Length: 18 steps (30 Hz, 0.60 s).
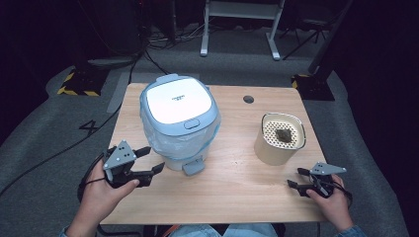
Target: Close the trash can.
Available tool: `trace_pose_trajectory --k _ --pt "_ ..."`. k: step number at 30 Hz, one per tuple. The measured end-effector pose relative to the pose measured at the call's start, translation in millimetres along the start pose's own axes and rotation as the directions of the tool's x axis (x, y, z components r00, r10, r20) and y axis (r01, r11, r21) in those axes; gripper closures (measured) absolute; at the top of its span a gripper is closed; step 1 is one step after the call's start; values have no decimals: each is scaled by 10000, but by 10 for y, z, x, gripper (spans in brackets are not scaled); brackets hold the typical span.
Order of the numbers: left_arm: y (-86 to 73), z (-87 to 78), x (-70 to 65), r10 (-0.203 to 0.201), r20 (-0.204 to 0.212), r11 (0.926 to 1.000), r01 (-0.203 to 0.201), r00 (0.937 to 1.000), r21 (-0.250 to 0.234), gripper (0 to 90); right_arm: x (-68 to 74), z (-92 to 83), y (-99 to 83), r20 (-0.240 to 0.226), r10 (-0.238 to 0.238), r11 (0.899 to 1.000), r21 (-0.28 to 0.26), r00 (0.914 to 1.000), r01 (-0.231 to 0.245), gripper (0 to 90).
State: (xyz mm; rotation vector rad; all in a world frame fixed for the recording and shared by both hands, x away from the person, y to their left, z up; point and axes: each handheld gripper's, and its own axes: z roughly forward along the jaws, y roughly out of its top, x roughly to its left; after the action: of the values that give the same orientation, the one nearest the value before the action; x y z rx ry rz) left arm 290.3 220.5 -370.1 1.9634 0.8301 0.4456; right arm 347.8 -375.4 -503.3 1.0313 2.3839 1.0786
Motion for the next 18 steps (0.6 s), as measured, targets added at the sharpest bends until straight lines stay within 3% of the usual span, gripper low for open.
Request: trace_pose_trajectory --k 4,8,18 --pt "-202 116 40 -308 95 9993 306 9995 220 324 0 0 0 2 -5 10000 -3 10000 5 287" --pt "-407 249 69 -376 -236 9973 390 9990 615 306 0 0 0 5 -7 10000 -2 10000 7 287" --pt "-818 550 135 -814 -466 9856 874 9956 1446 304 1 1 0 4 -18 10000 -2 10000 18 285"
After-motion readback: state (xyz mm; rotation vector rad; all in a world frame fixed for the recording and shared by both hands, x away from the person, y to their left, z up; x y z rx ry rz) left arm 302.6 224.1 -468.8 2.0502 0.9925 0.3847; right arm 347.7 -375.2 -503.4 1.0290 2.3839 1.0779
